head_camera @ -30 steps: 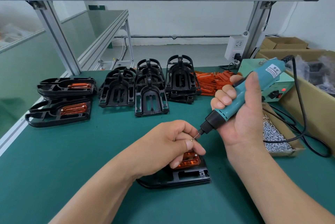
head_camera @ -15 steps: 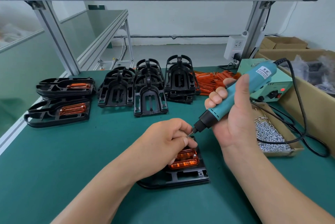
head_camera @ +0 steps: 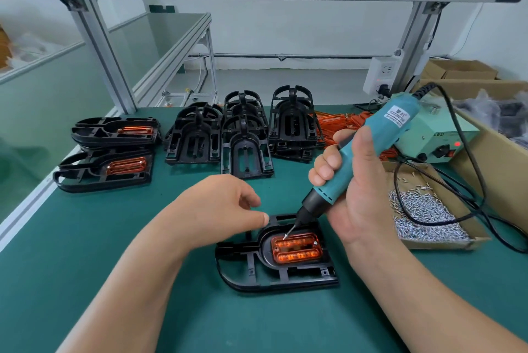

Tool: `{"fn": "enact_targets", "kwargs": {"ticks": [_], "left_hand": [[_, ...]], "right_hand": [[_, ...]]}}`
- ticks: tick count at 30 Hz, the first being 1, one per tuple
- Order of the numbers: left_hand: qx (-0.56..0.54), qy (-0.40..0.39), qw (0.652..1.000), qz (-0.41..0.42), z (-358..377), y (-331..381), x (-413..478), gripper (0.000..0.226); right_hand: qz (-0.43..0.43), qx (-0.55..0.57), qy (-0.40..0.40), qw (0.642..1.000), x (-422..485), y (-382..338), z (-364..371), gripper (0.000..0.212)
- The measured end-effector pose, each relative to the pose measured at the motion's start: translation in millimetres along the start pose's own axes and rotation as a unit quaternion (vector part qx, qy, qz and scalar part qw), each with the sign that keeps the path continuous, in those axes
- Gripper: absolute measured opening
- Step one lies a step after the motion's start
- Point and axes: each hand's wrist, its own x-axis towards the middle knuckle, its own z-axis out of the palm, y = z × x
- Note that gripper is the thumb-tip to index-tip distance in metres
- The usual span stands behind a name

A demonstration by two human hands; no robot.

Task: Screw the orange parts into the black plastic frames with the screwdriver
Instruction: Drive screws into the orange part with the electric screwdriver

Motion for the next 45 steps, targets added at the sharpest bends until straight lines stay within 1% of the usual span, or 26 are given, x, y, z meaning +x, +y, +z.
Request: {"fn": "enact_targets", "kwargs": {"ticks": [3, 8, 12, 15, 19, 22, 24, 27, 33, 37, 39, 41, 44, 45], "left_hand": [[0.039, -0.015, 0.999, -0.008, -1.1, 4.3, -1.4, 0.044], [0.038, -0.031, 0.999, -0.012, -2.0, 7.6, -4.3, 0.042], [0.044, -0.037, 0.998, -0.002, 0.8, 9.3, -3.1, 0.031], [0.034, -0.039, 0.999, 0.003, 2.2, 8.5, -1.9, 0.029], [0.009, -0.049, 0.999, 0.01, 2.8, 7.3, 1.1, 0.028], [-0.01, -0.052, 0.999, 0.012, 3.7, 5.7, 2.3, 0.027], [-0.018, -0.051, 0.998, 0.013, 4.3, 4.3, 2.8, 0.031], [-0.019, -0.044, 0.999, 0.012, 4.6, 3.1, 2.7, 0.034], [-0.023, -0.055, 0.998, 0.017, 3.3, 4.3, 0.9, 0.024], [-0.021, -0.054, 0.998, 0.025, 4.5, 3.9, 0.2, 0.02], [-0.028, -0.055, 0.998, 0.021, 5.7, 2.5, 0.3, 0.02], [-0.032, -0.057, 0.998, 0.015, 6.3, 1.4, 1.5, 0.02], [-0.027, -0.057, 0.998, 0.015, 7.1, 0.9, 3.5, 0.02], [-0.025, -0.054, 0.998, 0.015, 7.2, 1.1, 3.6, 0.019]], "right_hand": [[0.001, -0.016, -0.027, 1.0, -2.9, 5.0, 3.5, 0.04], [0.01, -0.035, -0.06, 0.998, -7.5, 9.6, 9.7, 0.049], [0.011, -0.06, -0.08, 0.995, -11.1, 9.5, 13.4, 0.05], [0.007, -0.073, -0.099, 0.992, -13.4, 7.7, 17.0, 0.051], [0.003, -0.095, -0.161, 0.982, -17.3, 6.7, 23.2, 0.058], [0.005, -0.129, -0.212, 0.969, -19.9, 8.1, 30.4, 0.058], [0.01, -0.156, -0.229, 0.961, -20.7, 9.8, 34.4, 0.056], [0.017, -0.172, -0.239, 0.956, -21.5, 12.1, 37.8, 0.051], [0.028, -0.173, -0.251, 0.952, -19.3, 14.7, 43.0, 0.04], [0.037, -0.199, -0.272, 0.941, -17.3, 15.7, 43.9, 0.054], [0.045, -0.2, -0.271, 0.94, -16.7, 15.4, 44.5, 0.056], [0.054, -0.185, -0.265, 0.945, -16.7, 14.8, 44.4, 0.053], [0.055, -0.174, -0.263, 0.947, -18.4, 14.9, 41.2, 0.042], [0.052, -0.172, -0.261, 0.948, -19.2, 15.2, 40.0, 0.043]]}}
